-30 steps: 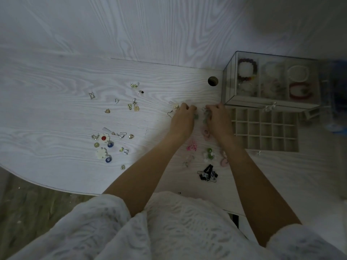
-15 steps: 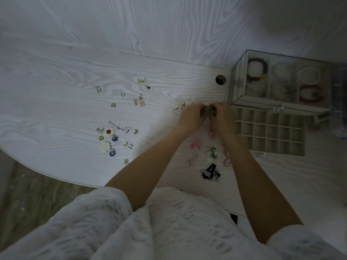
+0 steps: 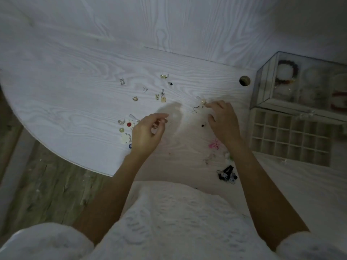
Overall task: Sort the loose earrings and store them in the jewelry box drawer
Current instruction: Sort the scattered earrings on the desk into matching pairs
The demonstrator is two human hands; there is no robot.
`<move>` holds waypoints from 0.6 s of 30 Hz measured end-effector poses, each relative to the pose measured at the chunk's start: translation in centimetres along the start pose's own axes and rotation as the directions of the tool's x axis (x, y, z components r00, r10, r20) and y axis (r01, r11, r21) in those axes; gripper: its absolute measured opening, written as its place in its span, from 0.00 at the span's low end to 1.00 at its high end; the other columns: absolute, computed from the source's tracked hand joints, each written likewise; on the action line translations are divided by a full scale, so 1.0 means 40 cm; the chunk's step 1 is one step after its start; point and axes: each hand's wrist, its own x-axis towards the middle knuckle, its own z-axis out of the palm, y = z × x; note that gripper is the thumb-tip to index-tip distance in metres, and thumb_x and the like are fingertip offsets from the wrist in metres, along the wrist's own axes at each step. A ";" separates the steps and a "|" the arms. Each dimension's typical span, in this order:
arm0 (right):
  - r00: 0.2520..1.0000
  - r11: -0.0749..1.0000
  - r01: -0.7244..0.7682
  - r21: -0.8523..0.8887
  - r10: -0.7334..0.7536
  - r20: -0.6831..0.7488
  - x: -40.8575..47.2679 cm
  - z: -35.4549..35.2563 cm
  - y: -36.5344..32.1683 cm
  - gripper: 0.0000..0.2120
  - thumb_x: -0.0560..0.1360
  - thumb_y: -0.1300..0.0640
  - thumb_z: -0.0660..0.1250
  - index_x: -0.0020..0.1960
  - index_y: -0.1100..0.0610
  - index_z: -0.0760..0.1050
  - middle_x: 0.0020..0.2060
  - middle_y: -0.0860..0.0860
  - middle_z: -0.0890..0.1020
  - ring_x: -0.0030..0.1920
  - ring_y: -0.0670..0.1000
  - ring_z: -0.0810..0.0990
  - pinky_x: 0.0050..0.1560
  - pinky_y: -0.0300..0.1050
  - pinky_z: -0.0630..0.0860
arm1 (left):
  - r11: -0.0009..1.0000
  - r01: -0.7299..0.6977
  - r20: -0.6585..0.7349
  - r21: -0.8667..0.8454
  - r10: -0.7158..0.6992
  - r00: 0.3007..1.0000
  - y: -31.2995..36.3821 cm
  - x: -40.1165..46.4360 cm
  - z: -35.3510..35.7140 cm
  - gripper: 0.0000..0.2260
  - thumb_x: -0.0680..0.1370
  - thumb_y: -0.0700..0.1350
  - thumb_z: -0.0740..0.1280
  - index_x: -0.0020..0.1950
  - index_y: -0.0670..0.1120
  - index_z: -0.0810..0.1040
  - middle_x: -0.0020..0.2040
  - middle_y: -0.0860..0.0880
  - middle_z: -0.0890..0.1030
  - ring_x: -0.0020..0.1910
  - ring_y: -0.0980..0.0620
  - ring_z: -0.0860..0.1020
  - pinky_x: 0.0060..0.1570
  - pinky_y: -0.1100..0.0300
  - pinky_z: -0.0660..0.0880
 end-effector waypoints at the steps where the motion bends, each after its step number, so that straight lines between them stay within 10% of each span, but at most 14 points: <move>1: 1.000 1.000 0.009 -0.006 -0.009 0.010 0.018 0.012 -0.004 0.16 0.72 0.68 0.62 0.59 0.62 0.75 0.55 0.59 0.77 0.54 0.59 0.72 0.53 0.43 0.65 | 0.995 0.087 -0.045 -0.040 -0.088 0.995 -0.018 -0.014 -0.013 0.09 0.77 0.45 0.62 0.54 0.50 0.79 0.45 0.55 0.82 0.43 0.57 0.79 0.41 0.59 0.76; 7: 0.999 0.999 -0.029 -0.014 0.029 0.040 0.076 0.073 -0.041 0.16 0.76 0.65 0.60 0.62 0.61 0.73 0.58 0.57 0.77 0.57 0.59 0.71 0.54 0.49 0.69 | 0.967 0.224 -0.024 0.120 -0.223 0.975 -0.096 -0.004 -0.048 0.11 0.76 0.45 0.62 0.56 0.49 0.78 0.50 0.50 0.82 0.49 0.51 0.77 0.47 0.56 0.74; 18: 1.000 0.999 0.029 0.020 -0.029 -0.010 0.007 0.100 -0.060 0.15 0.73 0.68 0.62 0.57 0.58 0.78 0.51 0.56 0.79 0.52 0.57 0.73 0.45 0.40 0.66 | 0.920 -0.007 0.215 0.393 -0.085 0.973 -0.092 0.172 0.049 0.18 0.74 0.39 0.64 0.64 0.41 0.73 0.62 0.39 0.73 0.59 0.39 0.69 0.58 0.50 0.70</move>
